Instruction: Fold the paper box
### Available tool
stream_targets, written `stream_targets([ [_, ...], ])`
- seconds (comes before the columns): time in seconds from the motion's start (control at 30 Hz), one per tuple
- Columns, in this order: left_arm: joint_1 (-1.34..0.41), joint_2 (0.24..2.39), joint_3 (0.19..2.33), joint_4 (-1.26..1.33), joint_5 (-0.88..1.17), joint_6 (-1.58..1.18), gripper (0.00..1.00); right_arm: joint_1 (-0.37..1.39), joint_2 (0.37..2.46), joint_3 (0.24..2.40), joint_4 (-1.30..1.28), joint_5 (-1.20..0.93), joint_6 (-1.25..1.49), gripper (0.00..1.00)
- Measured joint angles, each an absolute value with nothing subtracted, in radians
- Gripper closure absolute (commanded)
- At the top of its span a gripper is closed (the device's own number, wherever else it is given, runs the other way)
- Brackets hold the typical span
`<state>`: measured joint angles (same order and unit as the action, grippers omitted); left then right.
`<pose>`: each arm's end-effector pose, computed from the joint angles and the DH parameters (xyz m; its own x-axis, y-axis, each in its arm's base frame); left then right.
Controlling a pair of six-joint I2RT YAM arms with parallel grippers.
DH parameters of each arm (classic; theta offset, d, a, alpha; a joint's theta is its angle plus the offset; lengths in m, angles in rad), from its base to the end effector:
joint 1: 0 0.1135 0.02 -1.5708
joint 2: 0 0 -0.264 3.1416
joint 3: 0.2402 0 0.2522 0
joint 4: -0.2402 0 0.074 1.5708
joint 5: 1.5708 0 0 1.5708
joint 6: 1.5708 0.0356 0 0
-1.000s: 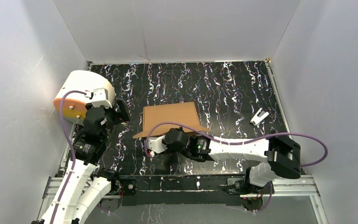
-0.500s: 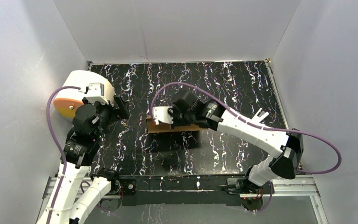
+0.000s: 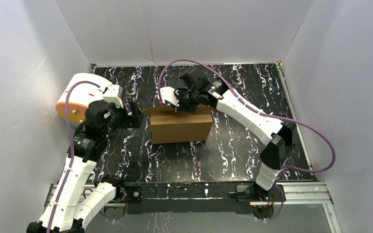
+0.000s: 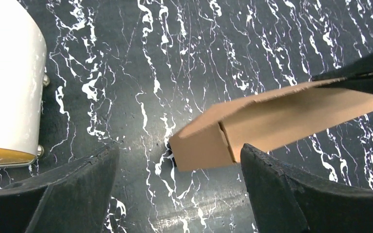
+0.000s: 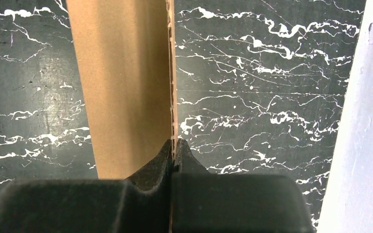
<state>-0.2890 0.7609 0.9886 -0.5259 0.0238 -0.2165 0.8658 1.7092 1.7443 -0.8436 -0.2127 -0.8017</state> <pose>0.1518 -0.0460 0.3771 -0.3409 -0.1227 -0.9321 0.2391 0.9475 -0.2122 0.2368 0.2899 0.3648 0.2768 -0.7585 -0.5900 -0.9202 -0.0325 -0.3900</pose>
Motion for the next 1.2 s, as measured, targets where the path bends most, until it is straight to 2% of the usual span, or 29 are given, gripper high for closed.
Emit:
stream_targets([
  [0.2, -0.289, 0.793, 0.989, -0.544, 0.059, -0.205, 0.09, 0.857, 1.776, 1.799, -0.889, -0.236, -0.804, 0.76],
  [0.43, -0.289, 0.857, 0.989, -0.538, 0.070, -0.201, 0.10, 0.857, 1.778, 1.794, -0.875, -0.239, -0.787, 0.62],
  [0.63, -0.289, 0.912, 0.989, -0.525, 0.087, -0.196, 0.10, 0.857, 1.735, 1.758, -0.828, -0.186, -0.742, 0.49],
  [0.8, -0.289, 0.942, 1.005, -0.525, 0.090, -0.170, 0.10, 0.857, 1.635, 1.706, -0.800, -0.094, -0.662, 0.34],
  [1.03, -0.289, 1.006, 1.079, -0.540, 0.094, -0.122, 0.11, 0.828, 1.473, 1.614, -0.791, -0.015, -0.509, 0.31],
  [1.2, -0.289, 1.048, 1.110, -0.552, 0.112, -0.097, 0.14, 0.739, 1.381, 1.503, -0.781, 0.001, -0.430, 0.35],
])
